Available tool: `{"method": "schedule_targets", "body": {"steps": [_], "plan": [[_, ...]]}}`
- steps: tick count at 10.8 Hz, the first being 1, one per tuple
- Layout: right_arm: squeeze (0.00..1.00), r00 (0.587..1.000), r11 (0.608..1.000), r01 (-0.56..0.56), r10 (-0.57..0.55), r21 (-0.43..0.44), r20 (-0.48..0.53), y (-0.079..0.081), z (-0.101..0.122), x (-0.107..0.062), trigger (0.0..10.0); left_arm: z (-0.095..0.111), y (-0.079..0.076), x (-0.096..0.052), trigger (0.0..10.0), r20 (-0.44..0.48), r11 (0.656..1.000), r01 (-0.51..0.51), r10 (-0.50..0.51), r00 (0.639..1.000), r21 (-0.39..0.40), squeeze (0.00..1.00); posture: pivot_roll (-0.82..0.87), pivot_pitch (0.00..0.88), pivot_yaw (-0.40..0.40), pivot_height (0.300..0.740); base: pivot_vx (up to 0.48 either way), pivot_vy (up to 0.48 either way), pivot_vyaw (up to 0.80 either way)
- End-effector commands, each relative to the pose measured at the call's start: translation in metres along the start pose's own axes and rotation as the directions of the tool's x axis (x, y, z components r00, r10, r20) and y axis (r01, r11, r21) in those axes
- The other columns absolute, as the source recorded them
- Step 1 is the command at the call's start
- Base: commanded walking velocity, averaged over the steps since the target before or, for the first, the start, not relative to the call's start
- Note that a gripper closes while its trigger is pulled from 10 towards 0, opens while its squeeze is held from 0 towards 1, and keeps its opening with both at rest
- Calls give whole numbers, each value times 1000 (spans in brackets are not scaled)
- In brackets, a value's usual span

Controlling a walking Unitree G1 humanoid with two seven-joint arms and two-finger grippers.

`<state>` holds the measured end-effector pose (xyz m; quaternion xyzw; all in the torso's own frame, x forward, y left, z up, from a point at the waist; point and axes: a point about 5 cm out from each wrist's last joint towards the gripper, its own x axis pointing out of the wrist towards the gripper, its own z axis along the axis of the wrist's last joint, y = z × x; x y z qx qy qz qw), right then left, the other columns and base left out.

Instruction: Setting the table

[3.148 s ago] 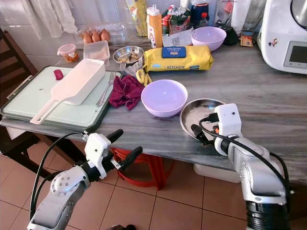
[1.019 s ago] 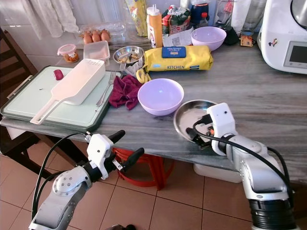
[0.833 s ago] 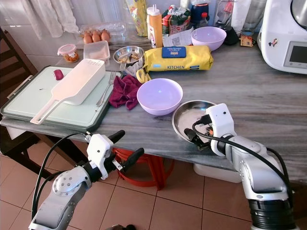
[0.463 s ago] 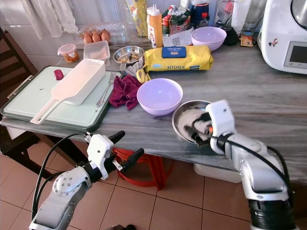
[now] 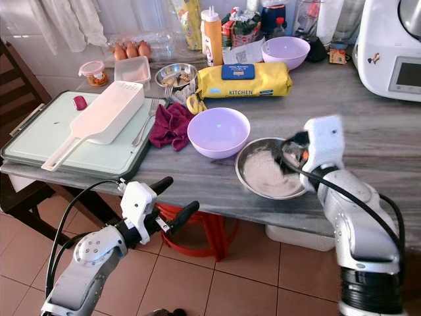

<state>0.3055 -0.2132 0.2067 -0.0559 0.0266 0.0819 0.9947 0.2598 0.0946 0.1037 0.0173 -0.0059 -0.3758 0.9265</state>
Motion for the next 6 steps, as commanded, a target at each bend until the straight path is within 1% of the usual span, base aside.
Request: {"method": "schedule_targets", "body": {"steps": [1,2,3,4,5,6], "plan": [[0,994,1000,20,-20,-6,112,1,16,-3,10000,1,4,0,10000,9,1000,-17,17,1000,0,0,-176,91,110,740,0,0,0],[0,987,998,56,-58,20,150,2,16,-7,10000,2,4,0,10000,16,1000,-14,14,1000,-3,0,-177,88,108,740,0,0,0],[0,983,996,82,-86,26,164,4,13,-10,10000,2,4,1,10000,20,1000,-15,15,1000,-7,0,-179,84,107,740,0,0,0],[0,978,994,104,-109,33,179,9,6,-14,10000,4,6,3,10000,31,1000,-25,25,999,-7,0,-183,80,106,740,0,0,0],[0,971,991,126,-133,48,198,14,1,-18,10000,8,10,4,10000,55,998,-61,62,997,-11,0,-185,77,104,740,0,0,0],[0,965,990,141,-144,30,219,22,-3,-21,10000,12,17,5,10000,86,991,-135,134,987,5,0,-184,75,105,740,0,0,0]]}}
